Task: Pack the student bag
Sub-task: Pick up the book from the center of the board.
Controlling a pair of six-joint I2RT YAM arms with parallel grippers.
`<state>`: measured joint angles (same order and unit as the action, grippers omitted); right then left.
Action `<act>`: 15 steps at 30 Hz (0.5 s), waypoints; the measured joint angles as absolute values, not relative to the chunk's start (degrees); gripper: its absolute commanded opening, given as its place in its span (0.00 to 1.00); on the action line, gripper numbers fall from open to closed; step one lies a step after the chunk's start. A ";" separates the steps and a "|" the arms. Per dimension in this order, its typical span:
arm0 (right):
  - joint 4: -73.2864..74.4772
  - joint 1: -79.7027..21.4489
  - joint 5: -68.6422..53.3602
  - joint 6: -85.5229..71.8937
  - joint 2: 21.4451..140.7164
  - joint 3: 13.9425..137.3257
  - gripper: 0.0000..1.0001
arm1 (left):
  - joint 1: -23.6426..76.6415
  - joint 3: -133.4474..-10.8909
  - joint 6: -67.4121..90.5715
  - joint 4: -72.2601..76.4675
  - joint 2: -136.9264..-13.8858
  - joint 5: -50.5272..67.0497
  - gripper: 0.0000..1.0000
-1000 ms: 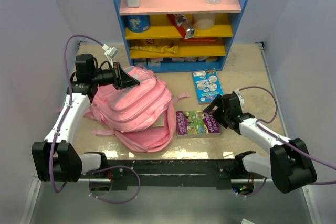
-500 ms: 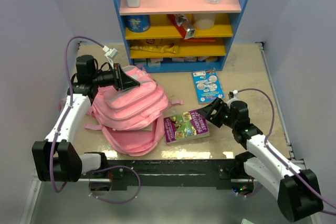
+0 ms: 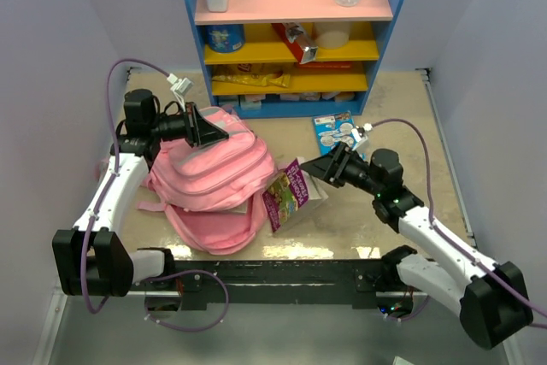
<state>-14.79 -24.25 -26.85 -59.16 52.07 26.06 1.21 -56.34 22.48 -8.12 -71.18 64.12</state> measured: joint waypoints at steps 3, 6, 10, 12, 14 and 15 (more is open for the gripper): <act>-18.20 -29.91 -27.05 -60.01 57.21 30.68 0.63 | 1.21 -56.31 22.98 -7.42 -71.18 64.10 0.00; -22.39 -34.57 -27.05 -61.67 61.36 32.88 0.63 | 1.21 -55.99 23.14 -6.85 -71.09 64.10 0.00; -23.77 -37.89 -27.20 -62.78 64.55 34.94 0.65 | 1.19 -54.89 23.49 -6.44 -70.85 64.16 0.00; -23.68 -38.17 -27.18 -63.22 64.20 34.72 0.63 | 1.19 -54.50 23.46 -6.44 -70.85 64.31 0.00; -25.28 -38.20 -26.81 -64.60 63.26 33.01 0.60 | 1.19 -54.48 23.44 -6.48 -70.85 64.36 0.00; -26.26 -38.28 -26.87 -65.28 63.48 32.32 0.60 | 1.19 -54.48 23.44 -6.48 -70.85 64.36 0.00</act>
<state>-26.26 -38.28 -26.87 -65.28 63.48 32.32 1.19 -54.48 23.44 -6.48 -70.85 64.36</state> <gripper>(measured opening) 0.621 0.026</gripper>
